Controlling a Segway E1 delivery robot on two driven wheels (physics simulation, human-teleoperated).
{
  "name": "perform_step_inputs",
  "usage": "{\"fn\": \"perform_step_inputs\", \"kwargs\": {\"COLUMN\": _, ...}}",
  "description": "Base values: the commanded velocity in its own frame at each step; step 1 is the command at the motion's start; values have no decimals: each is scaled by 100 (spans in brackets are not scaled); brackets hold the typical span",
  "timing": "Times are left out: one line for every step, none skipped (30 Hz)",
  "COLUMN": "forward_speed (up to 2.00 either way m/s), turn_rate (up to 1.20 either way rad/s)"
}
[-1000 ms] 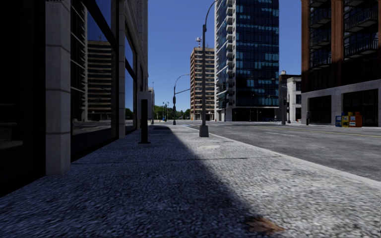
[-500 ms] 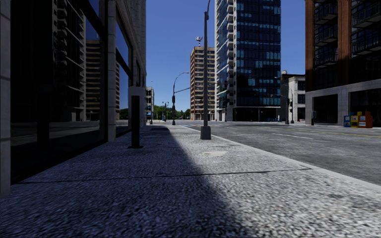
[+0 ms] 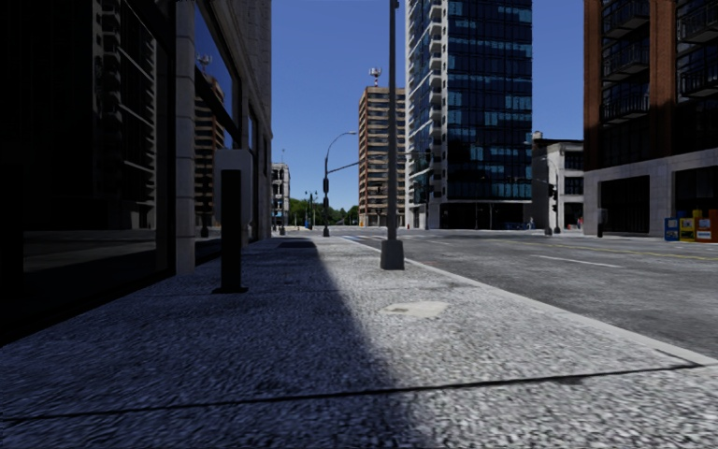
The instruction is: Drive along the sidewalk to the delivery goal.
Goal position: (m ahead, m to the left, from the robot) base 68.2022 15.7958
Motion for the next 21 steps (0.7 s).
{"fn": "perform_step_inputs", "kwargs": {"forward_speed": 200, "turn_rate": 0}}
{"fn": "perform_step_inputs", "kwargs": {"forward_speed": 200, "turn_rate": 0}}
{"fn": "perform_step_inputs", "kwargs": {"forward_speed": 200, "turn_rate": 0}}
{"fn": "perform_step_inputs", "kwargs": {"forward_speed": 200, "turn_rate": 0}}
{"fn": "perform_step_inputs", "kwargs": {"forward_speed": 200, "turn_rate": 0}}
{"fn": "perform_step_inputs", "kwargs": {"forward_speed": 200, "turn_rate": 0}}
{"fn": "perform_step_inputs", "kwargs": {"forward_speed": 200, "turn_rate": 0}}
{"fn": "perform_step_inputs", "kwargs": {"forward_speed": 200, "turn_rate": 0}}
{"fn": "perform_step_inputs", "kwargs": {"forward_speed": 200, "turn_rate": 0}}
{"fn": "perform_step_inputs", "kwargs": {"forward_speed": 200, "turn_rate": 0}}
{"fn": "perform_step_inputs", "kwargs": {"forward_speed": 200, "turn_rate": 0}}
{"fn": "perform_step_inputs", "kwargs": {"forward_speed": 200, "turn_rate": 0}}
{"fn": "perform_step_inputs", "kwargs": {"forward_speed": 200, "turn_rate": 0}}
{"fn": "perform_step_inputs", "kwargs": {"forward_speed": 200, "turn_rate": 0}}
{"fn": "perform_step_inputs", "kwargs": {"forward_speed": 200, "turn_rate": 0}}
{"fn": "perform_step_inputs", "kwargs": {"forward_speed": 200, "turn_rate": 0}}
{"fn": "perform_step_inputs", "kwargs": {"forward_speed": 200, "turn_rate": 0}}
{"fn": "perform_step_inputs", "kwargs": {"forward_speed": 200, "turn_rate": 0}}
{"fn": "perform_step_inputs", "kwargs": {"forward_speed": 200, "turn_rate": 0}}
{"fn": "perform_step_inputs", "kwargs": {"forward_speed": 200, "turn_rate": 0}}
{"fn": "perform_step_inputs", "kwargs": {"forward_speed": 200, "turn_rate": 0}}
